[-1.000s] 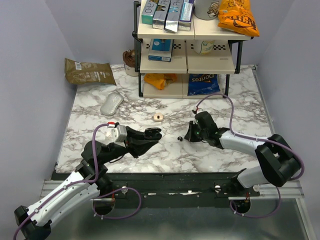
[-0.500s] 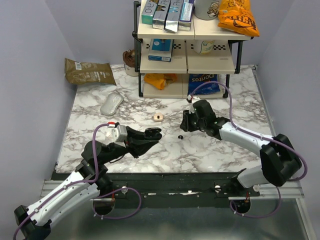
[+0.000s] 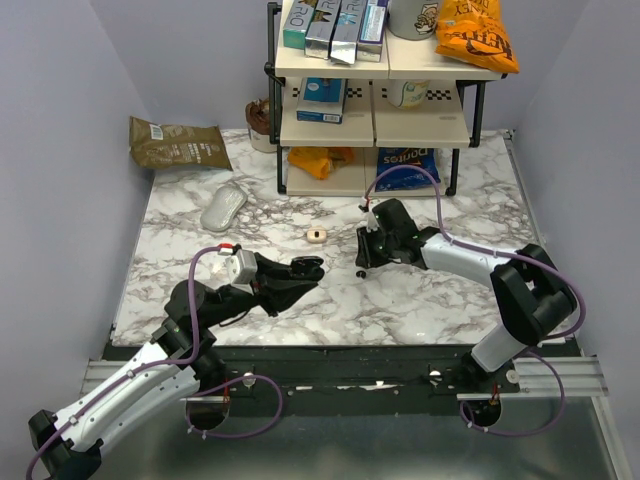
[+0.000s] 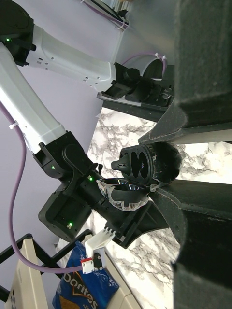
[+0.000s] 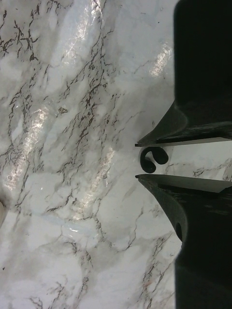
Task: Insert the wireless bluetooth earbuds into the charging case
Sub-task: Pick up the earbud from the center of the board.
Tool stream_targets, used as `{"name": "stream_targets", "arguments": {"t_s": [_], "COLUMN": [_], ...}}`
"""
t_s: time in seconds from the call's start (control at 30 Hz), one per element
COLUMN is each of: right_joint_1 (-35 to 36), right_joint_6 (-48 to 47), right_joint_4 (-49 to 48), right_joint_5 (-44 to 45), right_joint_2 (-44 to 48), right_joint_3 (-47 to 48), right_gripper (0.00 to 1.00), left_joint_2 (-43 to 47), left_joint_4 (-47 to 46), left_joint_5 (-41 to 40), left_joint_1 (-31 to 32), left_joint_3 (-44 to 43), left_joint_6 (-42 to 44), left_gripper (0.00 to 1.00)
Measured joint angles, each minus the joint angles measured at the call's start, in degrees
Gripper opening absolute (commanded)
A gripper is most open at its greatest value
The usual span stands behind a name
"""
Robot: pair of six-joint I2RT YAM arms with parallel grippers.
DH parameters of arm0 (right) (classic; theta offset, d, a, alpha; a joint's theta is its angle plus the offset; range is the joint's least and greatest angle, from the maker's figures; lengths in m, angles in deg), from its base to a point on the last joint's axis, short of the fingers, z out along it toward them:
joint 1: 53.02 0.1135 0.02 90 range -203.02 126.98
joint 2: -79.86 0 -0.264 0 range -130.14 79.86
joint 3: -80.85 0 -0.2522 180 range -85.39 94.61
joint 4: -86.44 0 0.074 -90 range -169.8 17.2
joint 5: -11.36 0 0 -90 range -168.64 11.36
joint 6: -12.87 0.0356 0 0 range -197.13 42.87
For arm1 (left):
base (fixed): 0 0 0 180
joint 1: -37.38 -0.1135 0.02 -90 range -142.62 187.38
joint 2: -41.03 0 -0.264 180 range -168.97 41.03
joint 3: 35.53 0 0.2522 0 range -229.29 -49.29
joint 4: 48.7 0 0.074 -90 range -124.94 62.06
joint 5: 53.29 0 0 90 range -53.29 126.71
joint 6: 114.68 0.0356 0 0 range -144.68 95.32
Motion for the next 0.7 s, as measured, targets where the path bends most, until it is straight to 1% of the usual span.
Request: {"name": "stream_targets", "arguments": {"t_s": [0.7], "right_joint_1": [0.0], "right_joint_6": [0.26], "right_joint_4": [-0.28], "right_joint_5": [-0.74], "right_joint_2": [-0.04], "right_joint_3": [-3.69], "right_gripper": [0.36], "left_joint_2": [-0.5], "left_joint_4": [-0.04], "left_joint_5": [0.0], "left_joint_1": [0.07], "left_joint_3": [0.0], "left_joint_6": [-0.02], "left_gripper": [0.0]}}
